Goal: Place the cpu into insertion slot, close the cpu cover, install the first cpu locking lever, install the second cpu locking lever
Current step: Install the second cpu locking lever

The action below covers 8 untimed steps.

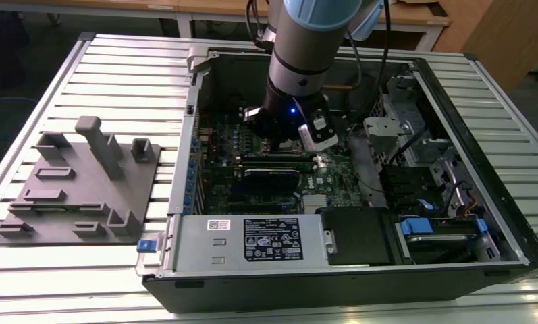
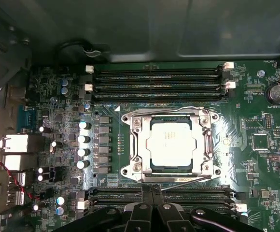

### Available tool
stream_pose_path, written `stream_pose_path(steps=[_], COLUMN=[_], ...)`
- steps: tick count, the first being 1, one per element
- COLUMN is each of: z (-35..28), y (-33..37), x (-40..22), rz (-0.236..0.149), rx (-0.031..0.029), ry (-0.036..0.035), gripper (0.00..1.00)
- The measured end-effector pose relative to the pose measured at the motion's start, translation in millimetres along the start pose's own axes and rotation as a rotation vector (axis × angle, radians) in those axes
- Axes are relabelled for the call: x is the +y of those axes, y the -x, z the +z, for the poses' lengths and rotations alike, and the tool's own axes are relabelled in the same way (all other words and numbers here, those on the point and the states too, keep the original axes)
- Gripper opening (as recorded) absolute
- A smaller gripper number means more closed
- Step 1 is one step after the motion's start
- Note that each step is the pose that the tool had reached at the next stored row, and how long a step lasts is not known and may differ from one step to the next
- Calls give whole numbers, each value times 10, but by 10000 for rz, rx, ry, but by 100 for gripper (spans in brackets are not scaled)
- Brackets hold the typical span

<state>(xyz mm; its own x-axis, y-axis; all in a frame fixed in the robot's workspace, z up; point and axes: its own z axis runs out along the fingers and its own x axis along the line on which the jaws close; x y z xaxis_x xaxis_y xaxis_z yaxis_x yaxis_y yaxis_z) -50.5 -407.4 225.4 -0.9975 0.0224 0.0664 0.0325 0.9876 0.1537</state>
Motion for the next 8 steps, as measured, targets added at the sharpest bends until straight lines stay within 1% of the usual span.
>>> stream_pose_path(steps=[8], z=[6], y=[0], x=[-1], rz=[-1], rx=[0], ry=[1], gripper=[11])
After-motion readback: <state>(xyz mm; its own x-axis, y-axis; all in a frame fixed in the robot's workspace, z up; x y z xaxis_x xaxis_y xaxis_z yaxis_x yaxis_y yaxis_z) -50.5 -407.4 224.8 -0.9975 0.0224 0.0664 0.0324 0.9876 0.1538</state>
